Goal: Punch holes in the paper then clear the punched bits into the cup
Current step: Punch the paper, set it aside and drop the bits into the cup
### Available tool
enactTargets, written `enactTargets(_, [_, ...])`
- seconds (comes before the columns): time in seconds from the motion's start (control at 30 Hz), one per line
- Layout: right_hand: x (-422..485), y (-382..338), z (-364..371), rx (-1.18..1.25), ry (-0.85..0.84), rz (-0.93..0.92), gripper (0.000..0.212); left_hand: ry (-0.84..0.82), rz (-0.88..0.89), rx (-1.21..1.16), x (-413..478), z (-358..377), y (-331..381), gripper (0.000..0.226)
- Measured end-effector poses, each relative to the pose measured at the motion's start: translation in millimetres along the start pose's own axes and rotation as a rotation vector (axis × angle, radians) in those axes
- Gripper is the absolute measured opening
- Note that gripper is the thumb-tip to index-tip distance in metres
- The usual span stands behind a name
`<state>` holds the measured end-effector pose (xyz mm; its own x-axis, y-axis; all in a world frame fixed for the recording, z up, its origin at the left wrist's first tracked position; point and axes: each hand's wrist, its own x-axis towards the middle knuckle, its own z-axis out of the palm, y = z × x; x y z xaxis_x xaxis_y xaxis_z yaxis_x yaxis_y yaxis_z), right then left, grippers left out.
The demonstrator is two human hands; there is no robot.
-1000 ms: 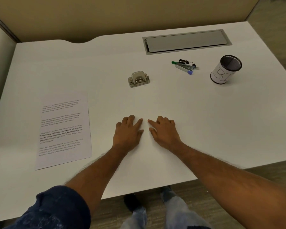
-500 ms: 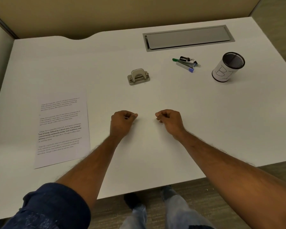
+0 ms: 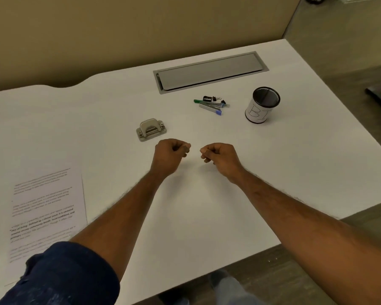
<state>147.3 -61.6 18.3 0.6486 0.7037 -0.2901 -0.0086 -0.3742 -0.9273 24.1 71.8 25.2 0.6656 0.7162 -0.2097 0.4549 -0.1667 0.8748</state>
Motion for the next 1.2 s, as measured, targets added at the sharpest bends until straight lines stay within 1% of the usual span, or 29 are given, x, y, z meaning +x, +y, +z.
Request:
enactTargets(0.1, [15,-12,-31,-0.031,0.05,-0.027,0.013,-0.057,0.029,-0.037,22,21,31,0.022])
enactTargets(0.2, [32,-25,-62,-0.079,0.108,-0.048,0.017,-0.068,0.074,-0.04,45,42,61,0.023])
enactTargets(0.27, [44,-33,-86,-0.1,0.17,-0.073,0.018,-0.081,0.13,-0.011,62,58,83,0.019])
enactTargets(0.37, [63,-44,-124,-0.083,0.261,-0.118,0.014,-0.114,0.204,0.01,88,84,117,0.014])
enactTargets(0.5, [91,-50,-171,-0.246,0.382,-0.144,0.016,-0.131,0.246,0.069,122,121,158,0.01])
enactTargets(0.57, [103,-50,-189,-0.339,0.407,-0.148,0.018,-0.139,0.271,0.14,138,136,173,0.008])
enactTargets(0.67, [119,-48,-208,-0.56,0.363,-0.147,0.016,-0.152,0.322,0.301,156,153,184,0.011])
enactTargets(0.83, [134,-49,-223,-0.782,0.251,-0.154,0.022,-0.198,0.35,0.526,175,166,186,0.022])
enactTargets(0.93, [138,-53,-225,-0.9,0.231,-0.171,0.022,-0.225,0.358,0.582,180,168,187,0.024])
enactTargets(1.07, [142,-58,-224,-1.044,0.275,-0.209,0.016,-0.238,0.396,0.62,181,167,189,0.023])
enactTargets(1.2, [146,-61,-224,-1.123,0.251,-0.193,0.013,-0.228,0.417,0.627,181,165,189,0.026])
